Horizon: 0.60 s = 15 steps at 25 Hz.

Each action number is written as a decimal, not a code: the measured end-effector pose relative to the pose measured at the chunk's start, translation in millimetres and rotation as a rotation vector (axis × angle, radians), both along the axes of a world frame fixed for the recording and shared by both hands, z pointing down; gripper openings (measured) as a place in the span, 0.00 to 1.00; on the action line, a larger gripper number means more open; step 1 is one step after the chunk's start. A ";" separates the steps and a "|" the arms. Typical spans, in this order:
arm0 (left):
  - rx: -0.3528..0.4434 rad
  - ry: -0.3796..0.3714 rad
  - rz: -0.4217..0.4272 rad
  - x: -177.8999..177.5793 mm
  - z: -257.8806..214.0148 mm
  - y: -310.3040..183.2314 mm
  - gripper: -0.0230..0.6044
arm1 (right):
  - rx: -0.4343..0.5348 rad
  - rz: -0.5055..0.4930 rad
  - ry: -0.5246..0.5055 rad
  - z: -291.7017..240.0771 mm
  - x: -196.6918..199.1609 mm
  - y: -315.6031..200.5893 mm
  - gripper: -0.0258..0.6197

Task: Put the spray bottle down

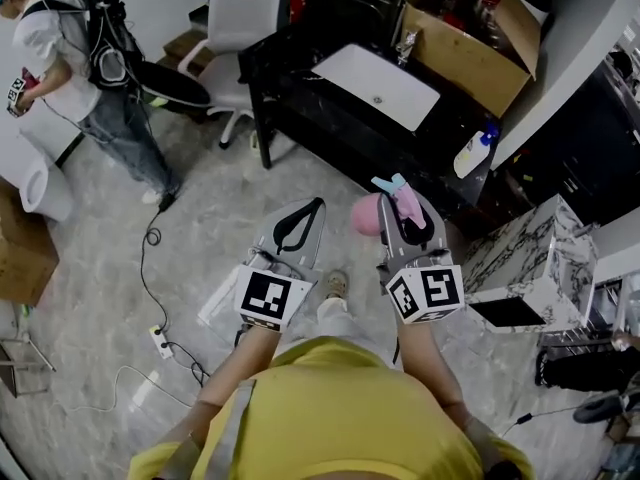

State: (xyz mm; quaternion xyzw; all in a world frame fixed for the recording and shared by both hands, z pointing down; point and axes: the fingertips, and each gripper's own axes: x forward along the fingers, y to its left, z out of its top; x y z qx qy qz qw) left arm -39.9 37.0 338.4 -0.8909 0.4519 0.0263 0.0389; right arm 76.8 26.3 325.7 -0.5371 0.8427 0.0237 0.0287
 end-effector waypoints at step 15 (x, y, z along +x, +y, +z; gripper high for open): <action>-0.015 -0.011 -0.098 66.5 -6.6 -181.9 0.04 | 0.019 -0.101 0.000 -6.8 65.5 -199.6 0.24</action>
